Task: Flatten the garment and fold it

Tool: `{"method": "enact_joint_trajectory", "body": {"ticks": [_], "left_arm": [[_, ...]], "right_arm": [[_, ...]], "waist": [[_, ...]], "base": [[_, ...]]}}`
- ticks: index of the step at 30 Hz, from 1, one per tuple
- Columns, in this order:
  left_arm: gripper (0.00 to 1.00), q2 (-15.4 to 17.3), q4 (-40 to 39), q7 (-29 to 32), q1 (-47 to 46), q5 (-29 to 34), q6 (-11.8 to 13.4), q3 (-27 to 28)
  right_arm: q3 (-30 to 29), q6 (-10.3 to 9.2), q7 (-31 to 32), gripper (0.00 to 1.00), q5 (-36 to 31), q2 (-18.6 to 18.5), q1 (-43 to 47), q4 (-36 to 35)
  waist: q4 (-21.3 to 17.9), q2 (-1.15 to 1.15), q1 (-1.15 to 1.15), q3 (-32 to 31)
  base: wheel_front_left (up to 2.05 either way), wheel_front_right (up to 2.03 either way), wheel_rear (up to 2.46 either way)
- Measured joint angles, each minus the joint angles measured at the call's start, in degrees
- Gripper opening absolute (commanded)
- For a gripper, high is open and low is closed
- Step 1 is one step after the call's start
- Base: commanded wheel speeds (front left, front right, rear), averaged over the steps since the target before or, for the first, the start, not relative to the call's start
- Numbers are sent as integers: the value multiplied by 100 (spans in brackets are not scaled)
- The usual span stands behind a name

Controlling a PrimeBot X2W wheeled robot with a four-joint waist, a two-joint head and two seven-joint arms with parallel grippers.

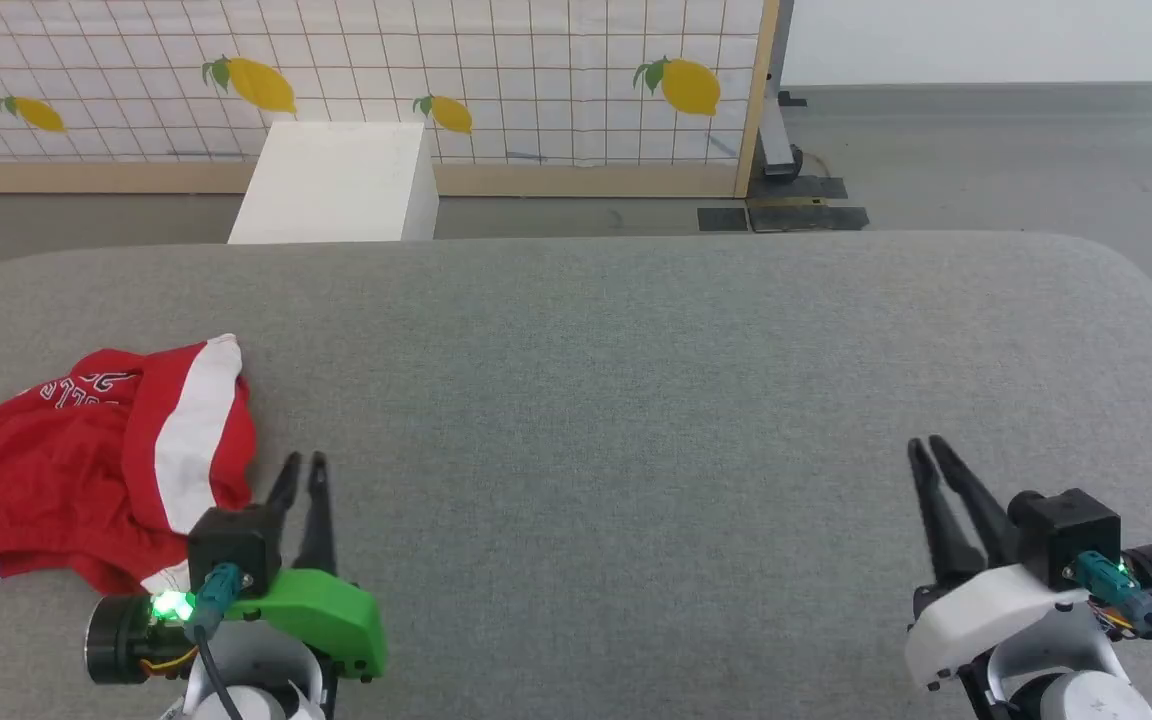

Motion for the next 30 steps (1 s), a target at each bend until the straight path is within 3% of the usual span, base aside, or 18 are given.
{"method": "enact_joint_trajectory", "body": {"ticks": [17, 30], "left_arm": [[100, 0, 78, -146, 1, -107, -1, 47], [100, 0, 147, -283, 2, -201, -2, 138]], "right_arm": [[-2, 0, -137, 100, 156, 0, 2, 69], [27, 0, -290, 100, 325, 0, 4, 208]], "waist": [[52, 0, 0, 4], [374, 0, 0, 15]], "base": [[0, 0, 0], [0, 0, 0]]}}
